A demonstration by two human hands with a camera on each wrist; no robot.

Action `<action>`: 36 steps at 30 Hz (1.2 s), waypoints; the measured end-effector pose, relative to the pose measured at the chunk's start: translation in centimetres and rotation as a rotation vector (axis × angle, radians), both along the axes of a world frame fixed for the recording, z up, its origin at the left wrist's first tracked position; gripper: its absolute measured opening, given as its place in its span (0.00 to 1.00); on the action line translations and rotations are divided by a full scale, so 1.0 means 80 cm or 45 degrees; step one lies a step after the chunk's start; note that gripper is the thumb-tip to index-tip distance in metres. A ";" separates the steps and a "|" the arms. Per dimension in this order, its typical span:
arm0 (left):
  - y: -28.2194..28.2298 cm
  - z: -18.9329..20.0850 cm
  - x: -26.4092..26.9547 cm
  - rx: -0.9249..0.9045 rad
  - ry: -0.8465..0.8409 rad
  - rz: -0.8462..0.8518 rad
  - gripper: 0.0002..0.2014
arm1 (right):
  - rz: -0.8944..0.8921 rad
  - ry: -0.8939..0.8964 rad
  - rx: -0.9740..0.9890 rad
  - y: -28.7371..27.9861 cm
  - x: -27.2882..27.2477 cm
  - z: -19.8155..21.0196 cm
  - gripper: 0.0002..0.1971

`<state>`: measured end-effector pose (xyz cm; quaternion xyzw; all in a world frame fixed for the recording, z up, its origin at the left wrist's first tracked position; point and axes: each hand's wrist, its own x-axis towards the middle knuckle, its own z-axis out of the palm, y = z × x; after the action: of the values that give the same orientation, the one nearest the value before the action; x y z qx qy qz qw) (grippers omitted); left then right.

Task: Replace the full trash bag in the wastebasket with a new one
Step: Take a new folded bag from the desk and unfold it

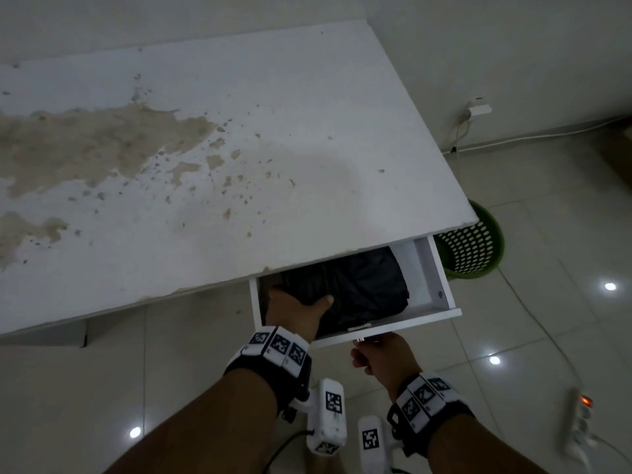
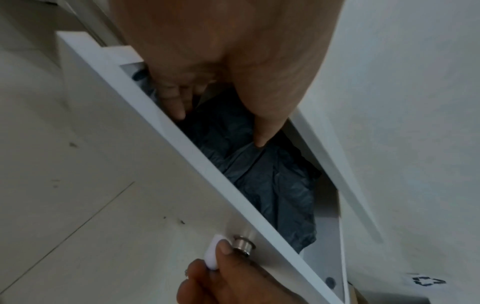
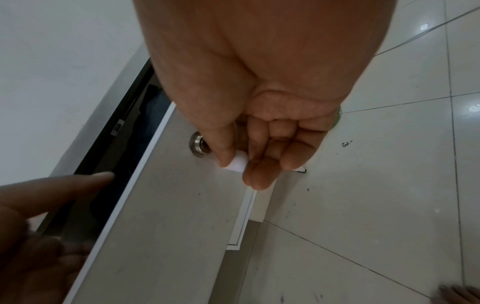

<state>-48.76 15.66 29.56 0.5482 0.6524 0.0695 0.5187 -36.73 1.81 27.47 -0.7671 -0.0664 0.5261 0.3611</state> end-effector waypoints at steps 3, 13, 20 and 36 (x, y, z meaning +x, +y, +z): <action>-0.008 0.019 0.000 0.074 -0.118 -0.052 0.22 | -0.005 0.007 0.005 -0.002 0.000 0.000 0.07; -0.050 0.159 -0.065 0.292 -0.397 -0.187 0.04 | -0.005 -0.058 0.015 0.002 0.002 0.014 0.09; 0.003 0.163 -0.123 0.475 -0.452 0.297 0.13 | -0.050 -0.203 0.163 0.059 0.015 0.027 0.07; 0.048 0.153 -0.134 0.270 -0.797 0.450 0.22 | -0.272 0.002 0.113 0.130 0.028 0.032 0.11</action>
<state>-59.46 19.49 41.77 0.4300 0.5358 0.3893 0.6135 -34.47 12.22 30.05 -0.7527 -0.0073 0.4816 0.4488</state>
